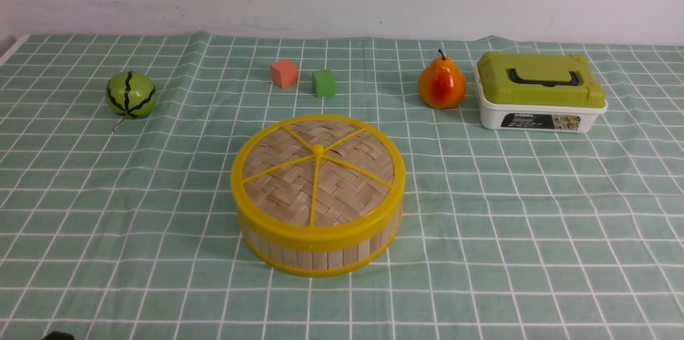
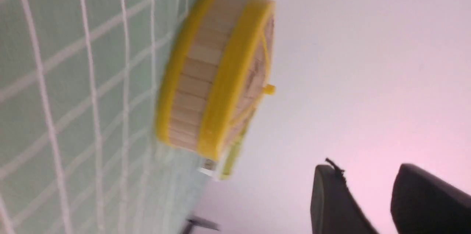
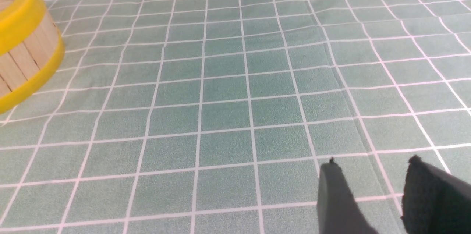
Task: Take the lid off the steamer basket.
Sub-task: Use the left arm to lift the lid of the steamer
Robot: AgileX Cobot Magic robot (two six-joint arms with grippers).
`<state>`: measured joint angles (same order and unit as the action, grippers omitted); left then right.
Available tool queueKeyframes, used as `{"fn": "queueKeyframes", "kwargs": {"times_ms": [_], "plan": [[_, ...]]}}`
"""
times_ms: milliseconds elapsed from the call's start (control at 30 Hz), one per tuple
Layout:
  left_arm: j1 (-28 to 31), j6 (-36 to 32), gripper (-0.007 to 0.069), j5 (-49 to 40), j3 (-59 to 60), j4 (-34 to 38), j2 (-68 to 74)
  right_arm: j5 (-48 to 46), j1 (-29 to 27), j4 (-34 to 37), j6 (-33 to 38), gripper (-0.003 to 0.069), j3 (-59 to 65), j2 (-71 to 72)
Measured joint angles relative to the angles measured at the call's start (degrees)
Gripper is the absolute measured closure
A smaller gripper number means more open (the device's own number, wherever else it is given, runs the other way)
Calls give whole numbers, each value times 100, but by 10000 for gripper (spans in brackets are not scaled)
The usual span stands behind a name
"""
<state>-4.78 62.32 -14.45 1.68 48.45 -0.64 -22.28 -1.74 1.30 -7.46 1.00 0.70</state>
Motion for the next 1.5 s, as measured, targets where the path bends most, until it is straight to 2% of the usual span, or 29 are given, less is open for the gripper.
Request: {"fn": "queueKeyframes", "kwargs": {"times_ms": [100,267,400,533,633,700,767,833,867,967,1033,1067,1100,1267,1333,1500], "plan": [[0,-43,386,116,0,236,0,0,0,0,0,418,0,0],[0,-686,386,247,0,302,0,0,0,0,0,418,0,0],[0,-896,386,405,0,406,0,0,0,0,0,418,0,0],[0,-1827,473,1138,-149,274,0,0,0,0,0,418,0,0],[0,-3304,622,1586,-879,25,54,0,0,0,0,418,0,0],[0,-3733,637,1592,-1161,4,188,0,0,0,0,418,0,0],[0,-4549,637,1202,-1807,-24,774,0,0,0,0,418,0,0],[0,-5245,637,284,-2448,-90,1753,0,0,0,0,418,0,0],[0,-5293,637,70,-2562,-103,1845,0,0,0,0,418,0,0],[0,-5903,637,-2067,-3655,-693,3774,0,0,0,0,418,0,0],[0,-5963,637,-2627,-3965,-907,4289,0,0,0,0,418,0,0],[0,-6006,637,-3347,-4413,-1172,4965,0,0,0,0,418,0,0],[0,-6026,637,-3595,-4659,-1283,5318,0,0,0,0,418,0,0],[-246,-5965,637,-3974,-5975,-1494,6773,0,0,0,0,418,0,0],[-637,-5815,637,-3994,-6497,-1659,7262,0,0,0,0,418,0,0],[-1606,-5209,637,-4139,-7693,-2758,8406,0,0,0,0,418,0,0]]}}
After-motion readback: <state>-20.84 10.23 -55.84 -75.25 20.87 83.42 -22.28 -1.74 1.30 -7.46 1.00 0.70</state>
